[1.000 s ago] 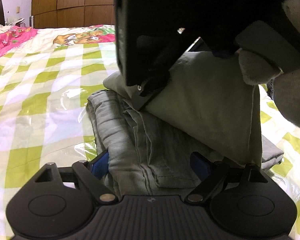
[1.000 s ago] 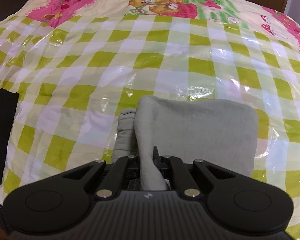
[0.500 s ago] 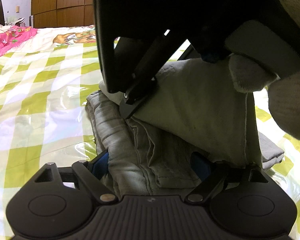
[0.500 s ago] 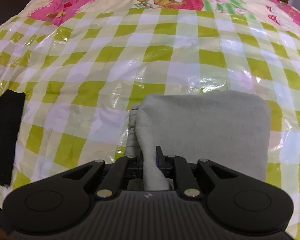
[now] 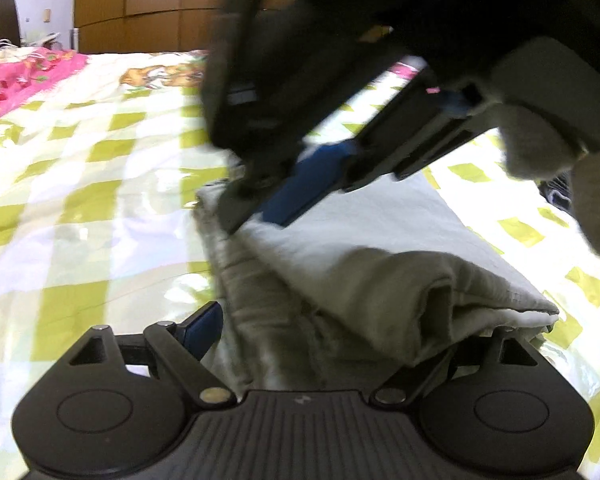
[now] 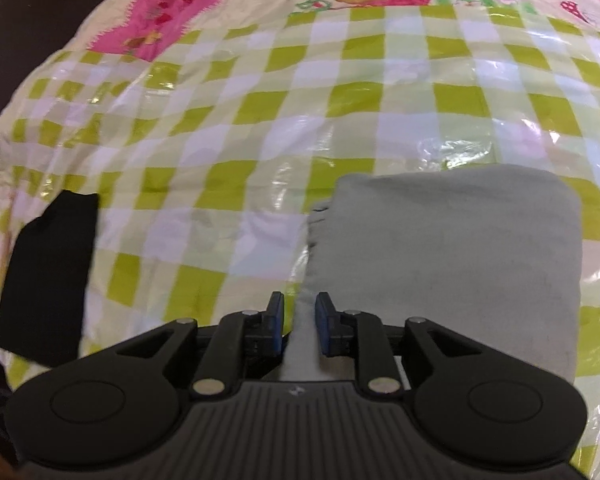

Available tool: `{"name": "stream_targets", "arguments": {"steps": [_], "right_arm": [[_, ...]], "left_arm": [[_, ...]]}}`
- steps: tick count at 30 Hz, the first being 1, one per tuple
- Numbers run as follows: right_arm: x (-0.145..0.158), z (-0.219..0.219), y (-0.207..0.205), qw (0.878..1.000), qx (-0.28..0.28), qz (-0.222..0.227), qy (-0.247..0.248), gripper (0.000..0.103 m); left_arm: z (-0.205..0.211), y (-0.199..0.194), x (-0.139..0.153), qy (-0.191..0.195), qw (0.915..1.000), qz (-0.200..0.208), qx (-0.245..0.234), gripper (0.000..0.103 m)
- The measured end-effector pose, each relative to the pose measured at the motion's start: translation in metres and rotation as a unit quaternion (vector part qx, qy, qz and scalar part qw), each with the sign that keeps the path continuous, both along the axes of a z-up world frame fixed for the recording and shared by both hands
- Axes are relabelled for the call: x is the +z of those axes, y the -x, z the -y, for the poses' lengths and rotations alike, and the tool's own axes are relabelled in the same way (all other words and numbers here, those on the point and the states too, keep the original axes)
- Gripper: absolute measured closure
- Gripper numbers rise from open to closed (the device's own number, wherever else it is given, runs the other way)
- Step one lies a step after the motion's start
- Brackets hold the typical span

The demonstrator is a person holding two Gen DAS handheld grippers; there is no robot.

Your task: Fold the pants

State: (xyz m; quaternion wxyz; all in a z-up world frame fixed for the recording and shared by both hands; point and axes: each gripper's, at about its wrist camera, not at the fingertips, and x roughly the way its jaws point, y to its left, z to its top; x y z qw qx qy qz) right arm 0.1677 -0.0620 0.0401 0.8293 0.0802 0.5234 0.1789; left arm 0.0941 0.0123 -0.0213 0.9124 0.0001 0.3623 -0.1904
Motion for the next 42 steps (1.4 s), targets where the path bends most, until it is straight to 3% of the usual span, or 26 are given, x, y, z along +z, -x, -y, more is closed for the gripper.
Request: {"name": "stream_targets", "arguments": {"steps": [5, 8, 14, 22, 29, 32, 37, 40, 42], "right_arm": [[0.014, 0.015, 0.011, 1.0, 0.004, 0.025, -0.011, 0.083], [0.015, 0.026, 0.012, 0.999, 0.001, 0.041, 0.008, 0.083], [0.009, 0.042, 0.002, 0.999, -0.008, 0.045, 0.011, 0.079], [-0.012, 0.034, 0.002, 1.0, 0.016, 0.026, 0.001, 0.079], [-0.032, 0.021, -0.012, 0.999, 0.038, 0.004, -0.029, 0.079], [-0.031, 0.027, -0.016, 0.998, 0.045, -0.003, -0.046, 0.08], [-0.011, 0.052, -0.01, 0.997, 0.045, 0.044, -0.046, 0.079], [-0.008, 0.066, -0.013, 0.996, 0.044, 0.073, -0.022, 0.079], [-0.012, 0.071, -0.02, 0.997, 0.043, 0.069, -0.015, 0.079]], "left_arm": [[-0.02, 0.025, 0.01, 0.007, 0.9996, 0.0, 0.028, 0.006], [-0.031, 0.038, 0.018, 0.014, 0.999, 0.006, 0.042, 0.006], [-0.043, 0.06, 0.039, 0.0, 0.9977, 0.018, 0.065, 0.006], [-0.047, 0.065, 0.065, 0.009, 0.9971, 0.051, 0.056, 0.006], [-0.015, 0.03, 0.038, 0.008, 0.9996, 0.02, 0.016, 0.006], [-0.001, 0.019, 0.029, -0.012, 0.9998, 0.011, 0.01, 0.006], [0.007, 0.011, 0.033, -0.007, 0.9995, 0.027, 0.016, 0.006], [0.011, 0.008, 0.034, -0.025, 0.9988, 0.035, 0.022, 0.006], [0.013, 0.007, 0.031, -0.039, 0.9984, 0.034, 0.022, 0.006]]}}
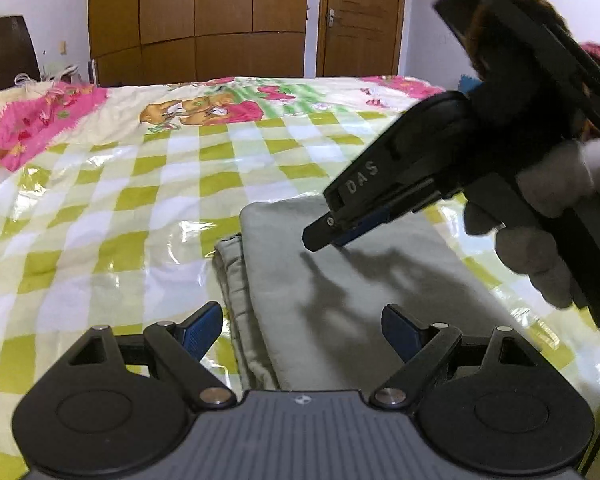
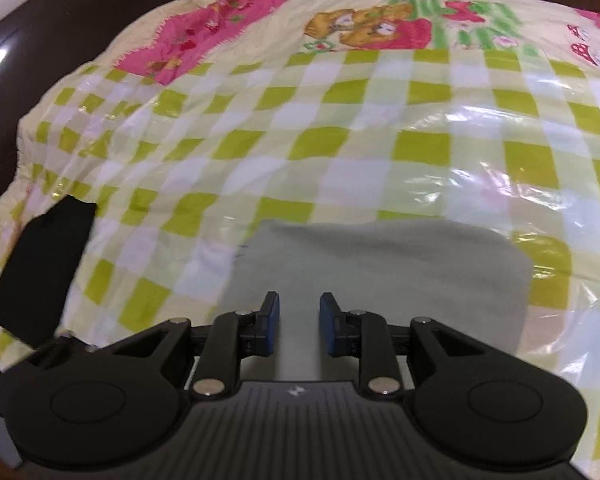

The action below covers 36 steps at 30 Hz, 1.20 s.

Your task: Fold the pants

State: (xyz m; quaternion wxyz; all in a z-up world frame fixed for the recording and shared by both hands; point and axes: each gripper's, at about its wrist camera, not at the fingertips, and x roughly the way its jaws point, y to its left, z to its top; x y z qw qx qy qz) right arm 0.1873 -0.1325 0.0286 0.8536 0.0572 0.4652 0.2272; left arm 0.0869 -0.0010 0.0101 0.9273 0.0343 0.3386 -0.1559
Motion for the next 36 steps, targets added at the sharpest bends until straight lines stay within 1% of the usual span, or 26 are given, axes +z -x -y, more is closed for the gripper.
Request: {"name": "stream_targets", "arguments": {"steps": [1, 4, 7, 9, 11, 13, 14, 15, 16, 17, 19, 20, 22, 24, 25, 26, 27, 28, 31, 33, 34, 35, 36], "right_arm": [[-0.002, 0.0, -0.003, 1.0, 0.002, -0.001, -0.001, 0.079], [-0.007, -0.008, -0.012, 1.0, 0.013, -0.001, 0.006, 0.078], [-0.006, -0.015, -0.012, 1.0, 0.017, -0.002, -0.006, 0.065], [-0.004, -0.02, -0.009, 1.0, 0.021, 0.0, -0.013, 0.063], [-0.004, -0.03, -0.007, 1.0, 0.025, 0.0, -0.006, 0.063], [-0.008, -0.041, -0.008, 0.999, 0.01, 0.014, 0.033, 0.066], [-0.01, -0.044, -0.01, 0.999, 0.003, 0.015, 0.049, 0.078], [-0.013, -0.046, -0.014, 0.999, -0.004, 0.008, 0.053, 0.087], [-0.016, -0.045, -0.017, 0.999, -0.01, -0.004, 0.048, 0.098], [-0.017, -0.042, -0.019, 0.999, -0.016, -0.011, 0.04, 0.101], [-0.013, -0.036, -0.017, 0.999, -0.024, -0.01, 0.029, 0.101], [-0.01, -0.033, -0.016, 0.999, -0.026, -0.006, 0.028, 0.1], [-0.004, -0.031, -0.013, 0.999, -0.032, -0.005, 0.021, 0.092], [-0.003, -0.031, -0.016, 0.999, -0.03, -0.019, 0.006, 0.082], [-0.004, -0.033, -0.018, 0.999, -0.034, -0.028, -0.004, 0.073], [-0.005, -0.036, -0.02, 0.999, -0.035, -0.032, -0.008, 0.07], [-0.006, -0.042, -0.02, 0.999, -0.034, -0.028, 0.002, 0.069], [-0.006, -0.048, -0.02, 0.999, -0.033, -0.022, 0.017, 0.066], [-0.011, -0.061, -0.021, 0.997, -0.041, -0.007, 0.06, 0.069], [-0.016, -0.06, -0.024, 0.997, -0.047, -0.016, 0.065, 0.081], [-0.017, -0.059, -0.025, 0.997, -0.048, -0.02, 0.061, 0.091], [-0.016, -0.056, -0.024, 0.997, -0.048, -0.023, 0.053, 0.097], [-0.014, -0.054, -0.022, 0.997, -0.047, -0.024, 0.048, 0.097]], "left_arm": [[0.0, -0.001, -0.002, 0.0, 1.0, -0.006, 0.001, 0.007], [-0.002, -0.002, -0.007, 0.012, 0.9996, -0.024, 0.006, 0.011], [-0.002, 0.002, -0.008, 0.018, 0.9994, -0.029, 0.006, 0.019], [0.0, 0.004, -0.009, 0.016, 0.9994, -0.032, 0.005, 0.031], [0.002, 0.004, -0.011, 0.012, 0.9993, -0.035, 0.003, 0.037], [0.001, 0.005, -0.013, 0.012, 0.9992, -0.038, 0.006, 0.041], [-0.001, 0.005, -0.013, 0.015, 0.9991, -0.04, 0.008, 0.044], [-0.003, 0.006, -0.012, 0.019, 0.999, -0.039, 0.009, 0.048], [-0.005, 0.006, -0.011, 0.023, 0.999, -0.038, 0.01, 0.049], [-0.008, 0.006, -0.01, 0.027, 0.9989, -0.037, 0.012, 0.051], [-0.012, 0.006, -0.01, 0.035, 0.9985, -0.039, 0.017, 0.051], [-0.013, 0.005, -0.011, 0.039, 0.9982, -0.041, 0.019, 0.051], [-0.013, 0.006, -0.012, 0.041, 0.9981, -0.041, 0.019, 0.051], [-0.01, 0.007, -0.013, 0.037, 0.9984, -0.04, 0.016, 0.051], [-0.009, 0.008, -0.012, 0.034, 0.9986, -0.038, 0.016, 0.051], [-0.008, 0.008, -0.013, 0.032, 0.9986, -0.039, 0.015, 0.05], [-0.008, 0.008, -0.013, 0.028, 0.9987, -0.04, 0.015, 0.049], [-0.008, 0.008, -0.014, 0.027, 0.9987, -0.04, 0.015, 0.048], [-0.008, 0.008, -0.016, 0.023, 0.9986, -0.043, 0.018, 0.048], [-0.008, 0.008, -0.017, 0.023, 0.9987, -0.043, 0.016, 0.048], [-0.009, 0.009, -0.016, 0.025, 0.9987, -0.041, 0.015, 0.049], [-0.01, 0.011, -0.015, 0.028, 0.9989, -0.035, 0.014, 0.055], [-0.012, 0.013, -0.013, 0.031, 0.999, -0.03, 0.014, 0.064]]}}
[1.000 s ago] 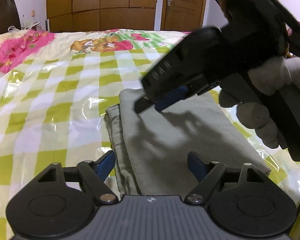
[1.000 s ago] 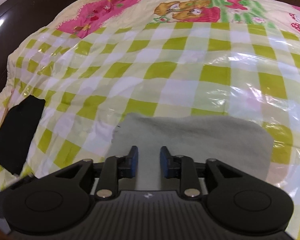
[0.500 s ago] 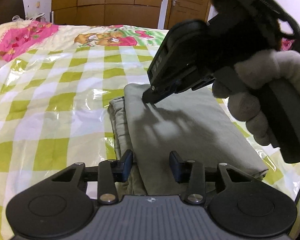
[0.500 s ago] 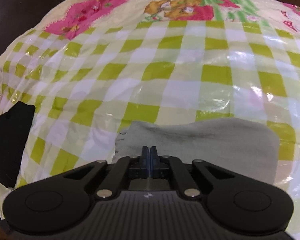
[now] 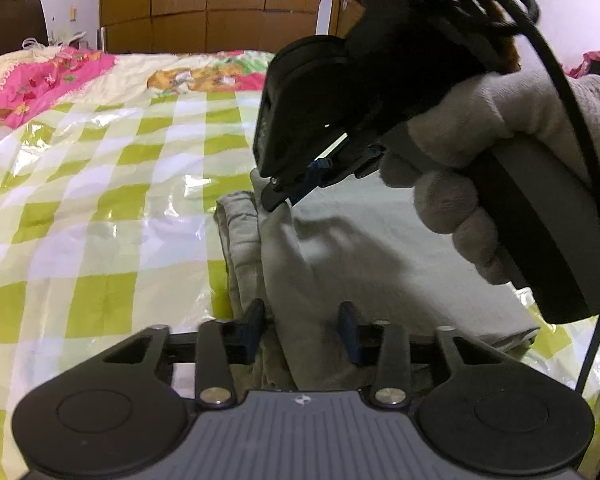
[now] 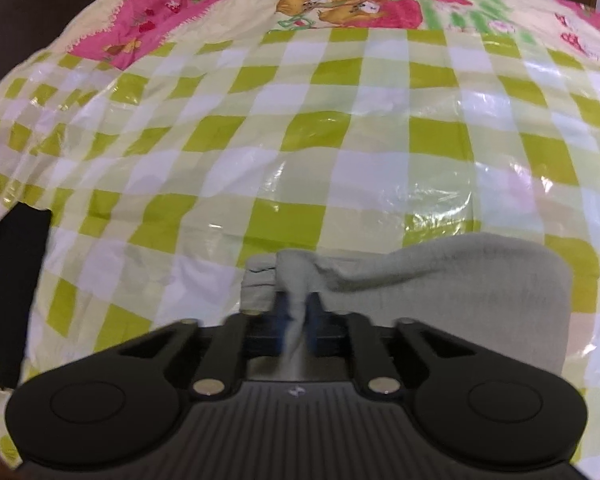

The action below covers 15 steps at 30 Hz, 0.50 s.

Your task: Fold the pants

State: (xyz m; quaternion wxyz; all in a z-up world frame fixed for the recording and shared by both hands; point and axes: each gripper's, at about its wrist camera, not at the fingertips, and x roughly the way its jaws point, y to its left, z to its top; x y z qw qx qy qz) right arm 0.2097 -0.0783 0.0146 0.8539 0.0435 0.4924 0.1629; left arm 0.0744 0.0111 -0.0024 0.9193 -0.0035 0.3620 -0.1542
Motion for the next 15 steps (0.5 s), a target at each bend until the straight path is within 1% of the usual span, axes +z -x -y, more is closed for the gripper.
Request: {"name": "stream_targets", "arguments": {"steps": [2, 5, 6, 8, 10, 11, 13, 15], "right_arm": [[0.008, 0.0, 0.006, 1.0, 0.008, 0.013, 0.004, 0.098], [0.026, -0.006, 0.018, 0.999, 0.028, 0.041, 0.004, 0.098], [0.031, -0.008, 0.022, 0.998, 0.034, 0.05, 0.001, 0.098], [0.033, -0.014, 0.023, 0.998, 0.04, 0.053, -0.008, 0.098], [0.022, -0.023, 0.019, 0.998, 0.052, 0.039, -0.008, 0.097], [0.011, -0.027, 0.015, 0.998, 0.058, 0.023, -0.012, 0.093], [-0.01, -0.033, 0.01, 0.997, 0.067, -0.011, -0.025, 0.092], [-0.016, -0.036, 0.012, 0.997, 0.07, -0.004, -0.025, 0.089]], "left_arm": [[-0.005, 0.005, 0.007, 0.008, 0.9999, 0.009, 0.004, 0.071], [-0.015, 0.013, 0.013, 0.019, 0.9994, 0.018, 0.023, 0.071], [-0.018, 0.013, 0.011, 0.017, 0.9993, 0.015, 0.028, 0.071], [-0.02, 0.009, 0.002, 0.008, 0.9993, -0.006, 0.037, 0.071], [-0.02, 0.003, -0.009, 0.002, 0.9986, -0.036, 0.038, 0.07], [-0.02, 0.002, -0.012, -0.002, 0.9984, -0.039, 0.042, 0.07], [-0.018, 0.002, -0.012, -0.009, 0.9984, -0.037, 0.042, 0.07], [-0.015, 0.002, -0.011, -0.015, 0.9984, -0.036, 0.04, 0.07]]}}
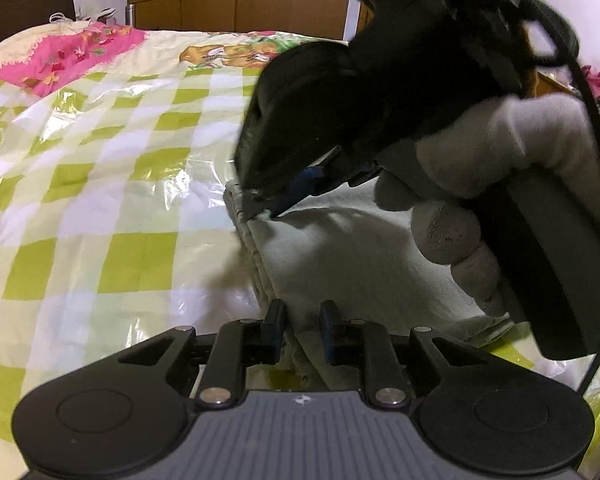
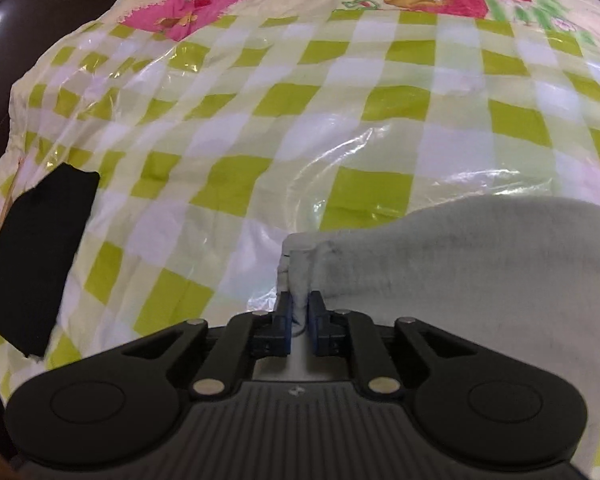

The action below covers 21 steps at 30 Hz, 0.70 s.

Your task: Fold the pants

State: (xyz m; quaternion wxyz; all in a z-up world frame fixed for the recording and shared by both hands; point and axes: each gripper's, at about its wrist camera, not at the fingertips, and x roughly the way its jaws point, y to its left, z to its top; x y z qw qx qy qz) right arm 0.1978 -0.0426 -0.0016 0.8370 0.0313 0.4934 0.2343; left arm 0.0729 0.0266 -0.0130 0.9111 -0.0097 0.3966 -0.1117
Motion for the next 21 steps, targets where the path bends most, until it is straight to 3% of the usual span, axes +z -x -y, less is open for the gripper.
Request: {"name": "stream_targets", "arguments": {"steps": [3, 8, 11, 14, 17, 18, 21], "right_arm": [[0.006, 0.001, 0.004, 1.0, 0.015, -0.004, -0.024, 0.085], [0.03, 0.022, 0.015, 0.998, 0.018, 0.026, -0.052, 0.083], [0.045, 0.054, 0.021, 0.997, 0.001, 0.043, -0.067, 0.07], [0.053, 0.091, 0.029, 0.996, -0.018, 0.062, -0.061, 0.064], [0.05, 0.127, 0.038, 0.995, -0.05, 0.073, -0.044, 0.054], [0.046, 0.137, 0.04, 0.995, -0.059, 0.073, -0.04, 0.053], [0.027, 0.161, 0.043, 0.994, -0.091, 0.051, -0.034, 0.053]], "left_arm": [[0.001, 0.0, 0.005, 0.0, 1.0, 0.0, 0.001, 0.067], [-0.008, 0.0, 0.019, 0.011, 0.9999, 0.003, 0.012, 0.061], [-0.011, -0.001, 0.027, 0.014, 0.9996, 0.014, 0.018, 0.056], [-0.012, -0.005, 0.034, 0.024, 0.9993, 0.023, 0.02, 0.048], [-0.005, -0.015, 0.036, 0.027, 0.9993, 0.025, 0.009, 0.038], [-0.001, -0.019, 0.035, 0.022, 0.9994, 0.027, 0.007, 0.032], [0.007, -0.029, 0.024, 0.011, 0.9999, 0.013, 0.001, 0.029]]}}
